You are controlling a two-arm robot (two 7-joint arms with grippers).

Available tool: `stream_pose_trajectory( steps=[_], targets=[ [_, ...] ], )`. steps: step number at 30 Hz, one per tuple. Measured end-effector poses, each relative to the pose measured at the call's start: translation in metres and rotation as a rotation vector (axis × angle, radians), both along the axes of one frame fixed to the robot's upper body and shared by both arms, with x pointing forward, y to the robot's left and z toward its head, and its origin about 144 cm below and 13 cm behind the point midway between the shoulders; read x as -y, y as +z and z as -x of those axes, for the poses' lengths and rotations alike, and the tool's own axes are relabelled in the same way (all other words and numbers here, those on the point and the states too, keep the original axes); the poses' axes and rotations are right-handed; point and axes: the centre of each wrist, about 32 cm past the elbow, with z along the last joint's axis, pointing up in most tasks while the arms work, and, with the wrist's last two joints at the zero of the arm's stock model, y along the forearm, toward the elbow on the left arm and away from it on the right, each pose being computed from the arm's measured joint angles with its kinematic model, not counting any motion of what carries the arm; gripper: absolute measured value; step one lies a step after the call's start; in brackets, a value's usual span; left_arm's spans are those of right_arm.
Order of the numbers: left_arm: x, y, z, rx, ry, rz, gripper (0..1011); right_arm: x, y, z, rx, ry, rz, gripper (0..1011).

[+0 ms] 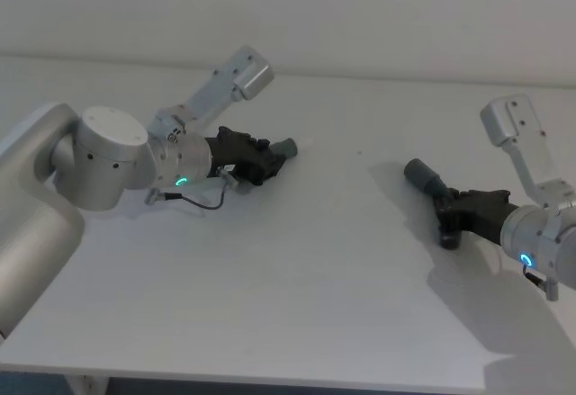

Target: Use both hands to pick up one end of the pipe from the table, align the ends, and insert them.

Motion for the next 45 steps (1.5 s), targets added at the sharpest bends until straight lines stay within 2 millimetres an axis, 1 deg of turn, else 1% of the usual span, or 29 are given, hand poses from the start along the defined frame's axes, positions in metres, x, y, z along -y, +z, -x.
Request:
stream_pose_trajectory(
  steps=[11,20,32,45],
  targets=[
    [0.002,0.001,-0.002,0.018,-0.001,-0.002,355,0.001,-0.001,0.002,0.021,0.004,-0.02,138],
    [0.006,0.011,-0.008,0.087,-0.022,0.002,355,0.004,0.001,0.005,0.095,0.031,-0.076,136],
    [0.006,0.024,-0.017,0.153,-0.097,0.011,355,0.015,0.007,0.008,0.202,0.152,-0.142,135],
    [-0.01,0.036,-0.028,0.173,-0.243,-0.003,355,0.035,0.012,0.009,0.268,0.353,-0.188,135]
  ],
)
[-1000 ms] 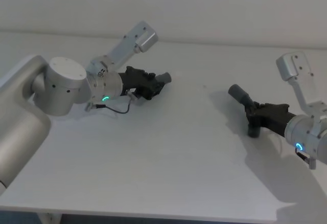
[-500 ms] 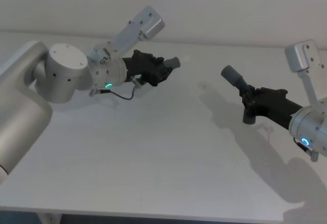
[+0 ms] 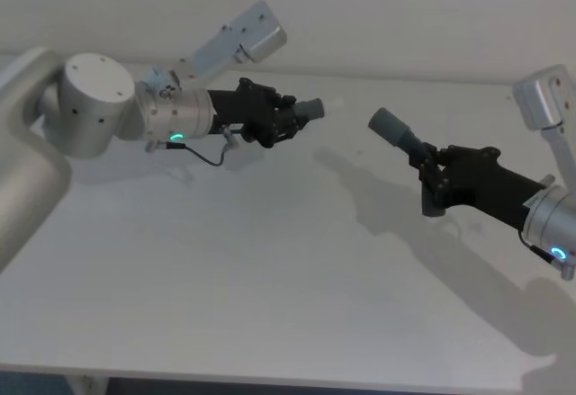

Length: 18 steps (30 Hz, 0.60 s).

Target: Use both hands to pick up one end of the pipe from the table, align the ends, and insert them.

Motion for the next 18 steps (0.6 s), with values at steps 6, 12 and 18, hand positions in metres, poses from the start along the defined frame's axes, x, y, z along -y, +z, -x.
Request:
stream_pose_trajectory(
  steps=[6,12,18],
  targets=[
    [-0.01,0.007,-0.004,0.005,-0.064,-0.022,355,0.008,0.001,-0.001,0.02,0.079,-0.004,134],
    [-0.019,0.014,-0.007,0.017,-0.125,-0.049,355,0.016,0.002,-0.004,0.04,0.181,-0.004,134],
    [-0.028,0.021,-0.009,0.033,-0.189,-0.072,355,0.022,0.004,-0.009,0.054,0.272,0.003,134]
  ],
)
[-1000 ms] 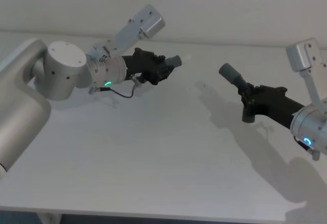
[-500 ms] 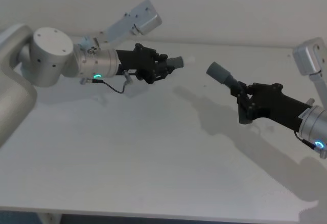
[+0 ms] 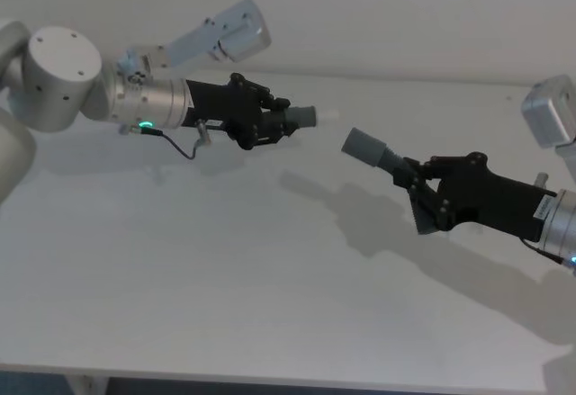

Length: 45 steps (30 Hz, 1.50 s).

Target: Use both hands to pick up one end of the pipe from the table, align the ends, and insert them.

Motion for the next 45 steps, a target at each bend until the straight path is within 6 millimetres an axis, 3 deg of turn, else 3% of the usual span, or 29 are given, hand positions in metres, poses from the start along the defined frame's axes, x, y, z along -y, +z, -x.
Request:
stream_pose_trajectory(
  steps=[19,45],
  targets=[
    [-0.016,0.023,0.004,0.051,-0.154,-0.056,355,0.005,0.002,-0.006,0.014,0.069,0.03,134],
    [-0.016,0.04,0.013,0.062,-0.225,-0.104,355,0.002,0.002,-0.008,-0.009,0.063,0.07,133]
  ],
)
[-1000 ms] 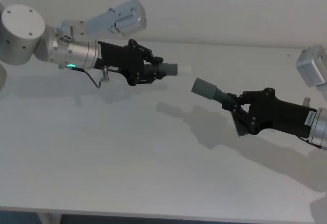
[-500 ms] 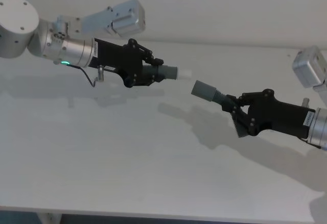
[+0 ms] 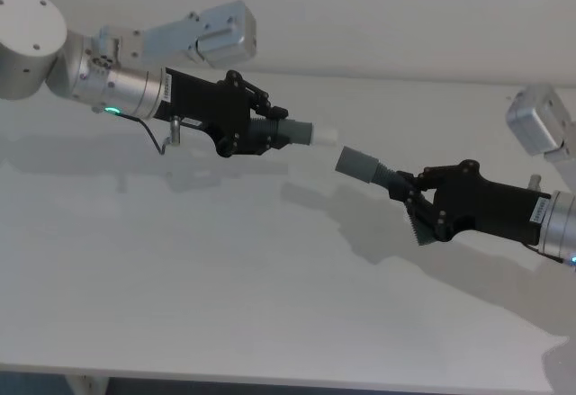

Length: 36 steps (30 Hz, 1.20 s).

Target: Use both hands to pick up one end of the pipe from the table, align the ends, and insert them.

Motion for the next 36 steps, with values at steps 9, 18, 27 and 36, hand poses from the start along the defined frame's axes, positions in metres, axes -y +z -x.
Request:
stream_pose_trajectory(
  steps=[9,18,27,36],
  targets=[
    [-0.0001,-0.0001,-0.0007,-0.01,0.001,0.001,355,-0.0014,-0.0008,-0.0025,-0.01,-0.012,0.007,133],
    [0.0006,-0.0012,-0.0011,-0.02,0.002,0.007,355,-0.0029,-0.0018,-0.0046,-0.016,-0.027,0.009,133],
    [0.0016,-0.0023,-0.0009,-0.025,0.005,0.01,355,-0.0035,-0.0021,-0.0067,-0.017,-0.038,0.009,133],
    [0.0024,-0.0027,-0.0004,-0.029,0.007,0.01,355,-0.0041,-0.0027,-0.0093,-0.021,-0.044,0.011,133]
  ],
)
